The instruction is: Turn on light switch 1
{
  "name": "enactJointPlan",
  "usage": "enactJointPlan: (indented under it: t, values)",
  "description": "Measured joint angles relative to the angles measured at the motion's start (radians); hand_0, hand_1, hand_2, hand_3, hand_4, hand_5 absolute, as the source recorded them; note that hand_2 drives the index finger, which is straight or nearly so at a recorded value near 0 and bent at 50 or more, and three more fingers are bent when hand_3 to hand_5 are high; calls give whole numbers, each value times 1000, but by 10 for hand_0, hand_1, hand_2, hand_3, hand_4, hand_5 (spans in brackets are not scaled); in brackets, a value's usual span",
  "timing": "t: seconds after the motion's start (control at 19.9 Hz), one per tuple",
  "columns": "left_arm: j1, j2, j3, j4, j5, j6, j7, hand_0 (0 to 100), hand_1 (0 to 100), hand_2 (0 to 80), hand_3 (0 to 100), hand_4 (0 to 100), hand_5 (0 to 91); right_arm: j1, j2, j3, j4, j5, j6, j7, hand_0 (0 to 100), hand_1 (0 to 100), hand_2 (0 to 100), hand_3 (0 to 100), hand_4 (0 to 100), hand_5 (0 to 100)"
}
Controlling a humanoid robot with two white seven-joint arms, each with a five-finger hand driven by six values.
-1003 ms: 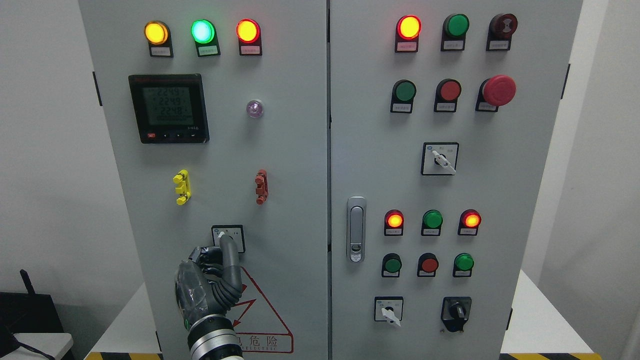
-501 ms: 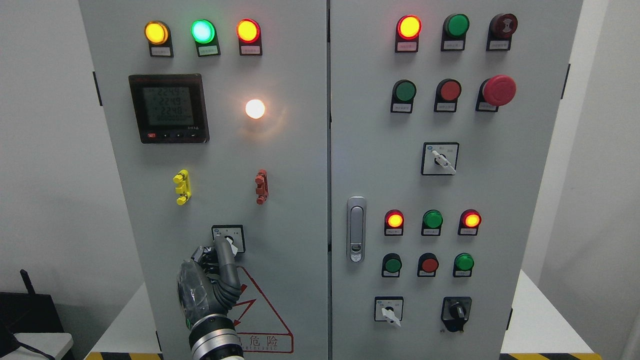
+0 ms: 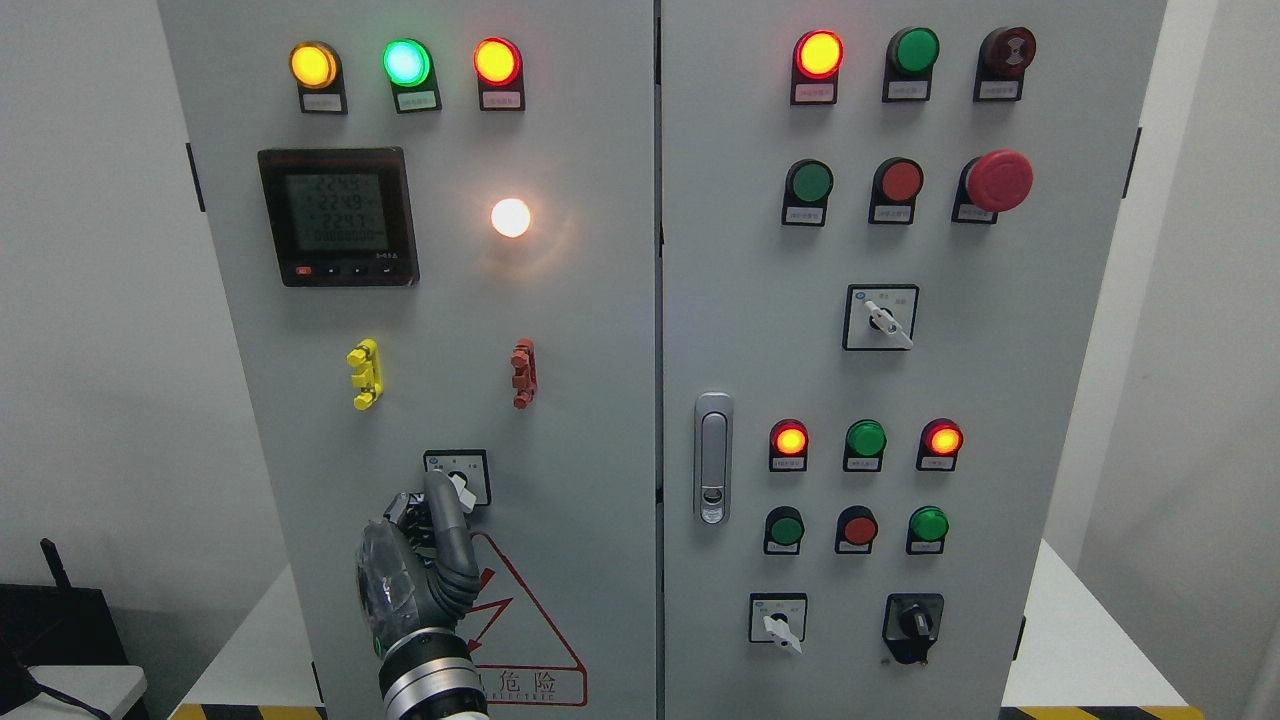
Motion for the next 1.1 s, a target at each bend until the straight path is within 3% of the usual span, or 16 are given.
enactJointPlan:
  t: [0.3,1.1]
  values:
    - [0,0,0,-1,1,0,-2,393,118,576,741,798,782,0,0,0,0,0,0,0,120,389,0,0,0,0]
    - [29,-3,0,-16,2,-19,-8,369,159,587,743,799,777,0,0,0,0,0,0,0,120,389,0,0,0,0]
